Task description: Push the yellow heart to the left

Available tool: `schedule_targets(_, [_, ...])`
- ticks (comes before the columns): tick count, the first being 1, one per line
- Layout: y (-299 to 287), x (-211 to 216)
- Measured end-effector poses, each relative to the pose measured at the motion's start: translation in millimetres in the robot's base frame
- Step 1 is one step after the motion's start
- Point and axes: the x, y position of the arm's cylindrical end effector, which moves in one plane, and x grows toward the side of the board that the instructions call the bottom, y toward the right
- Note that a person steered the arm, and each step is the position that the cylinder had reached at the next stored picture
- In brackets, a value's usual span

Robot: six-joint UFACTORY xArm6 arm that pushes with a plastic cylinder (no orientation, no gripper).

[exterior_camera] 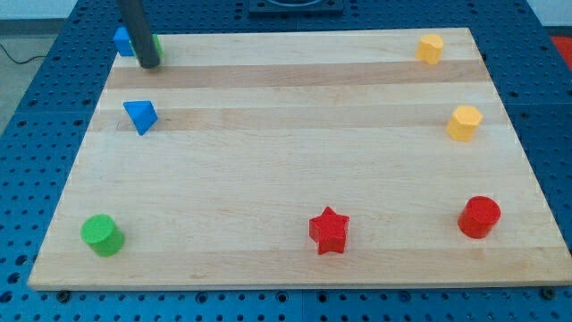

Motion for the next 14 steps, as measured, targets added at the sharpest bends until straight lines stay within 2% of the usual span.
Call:
schedule_targets(1, [6.4, 18.7])
schedule_targets(3, [123.1, 36.1])
schedule_targets(5, [143.3, 37.9])
schedule_targets(7, [278.7, 41.1])
schedule_targets(9, [451.2, 53.0])
schedule_targets(10, [501.3, 16.8])
schedule_targets(11, [502.0, -21.2])
schedule_targets(12, [429.7, -43.5])
schedule_targets(13, [362.9, -45.1])
schedule_targets(14, [386.0, -53.6])
